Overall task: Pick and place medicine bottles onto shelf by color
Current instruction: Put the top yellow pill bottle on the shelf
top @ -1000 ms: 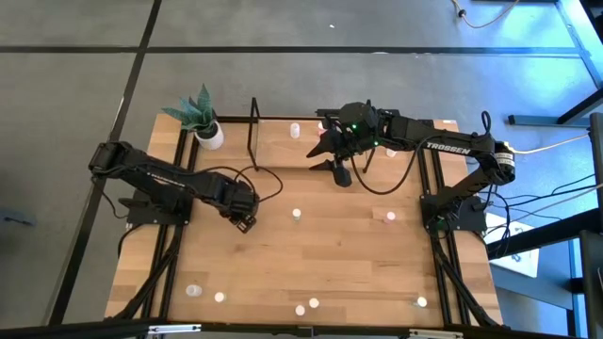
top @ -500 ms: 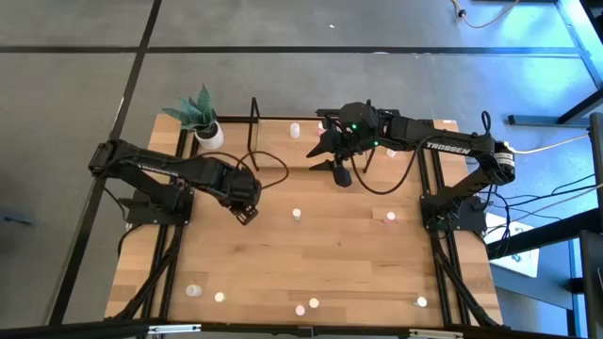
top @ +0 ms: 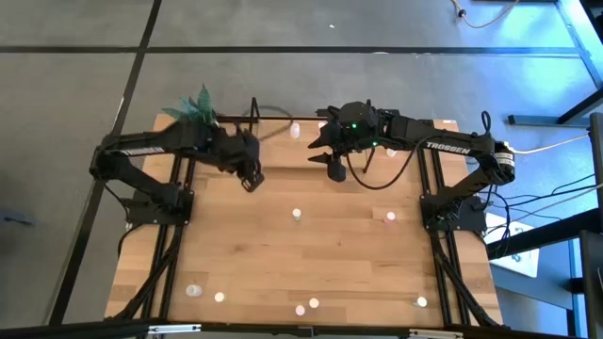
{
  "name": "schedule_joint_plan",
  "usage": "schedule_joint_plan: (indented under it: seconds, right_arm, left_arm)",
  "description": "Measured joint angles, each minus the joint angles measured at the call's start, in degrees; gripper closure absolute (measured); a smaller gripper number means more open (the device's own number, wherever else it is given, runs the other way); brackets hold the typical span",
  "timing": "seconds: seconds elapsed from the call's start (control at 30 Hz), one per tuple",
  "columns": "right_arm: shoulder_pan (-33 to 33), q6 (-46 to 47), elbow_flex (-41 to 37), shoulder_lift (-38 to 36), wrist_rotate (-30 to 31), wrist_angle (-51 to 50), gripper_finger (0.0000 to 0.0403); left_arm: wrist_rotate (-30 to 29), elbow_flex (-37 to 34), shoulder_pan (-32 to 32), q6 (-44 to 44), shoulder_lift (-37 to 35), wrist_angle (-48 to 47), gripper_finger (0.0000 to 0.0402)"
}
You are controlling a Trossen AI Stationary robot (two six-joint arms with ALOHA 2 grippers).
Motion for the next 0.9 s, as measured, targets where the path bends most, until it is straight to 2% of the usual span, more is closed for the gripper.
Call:
schedule_joint_plan:
  seconds: [0.3, 0.4, 0.6, 0.9]
  right_arm:
    - [0.0, 0.0, 0.0, 0.0, 0.2, 1.2, 0.0224]
    - [0.0, 0.0, 0.0, 0.0, 2.5, 1.2, 0.0224]
    - [0.0, 0.1, 0.0, 0.0, 6.6, 1.2, 0.0224]
    - [0.0, 0.6, 0.0, 0.0, 6.7, 1.6, 0.0224]
  left_arm:
    - [-0.1, 7.3, 11.1, 12.7, 0.2, 1.4, 0.0308]
    - [-0.1, 8.7, 14.8, 17.1, 0.5, 3.0, 0.0308]
    - [1.9, 9.2, 21.4, 25.1, 1.3, 6.6, 0.0308]
    - [6.5, 9.2, 27.0, 36.1, 7.6, 10.9, 0.0308]
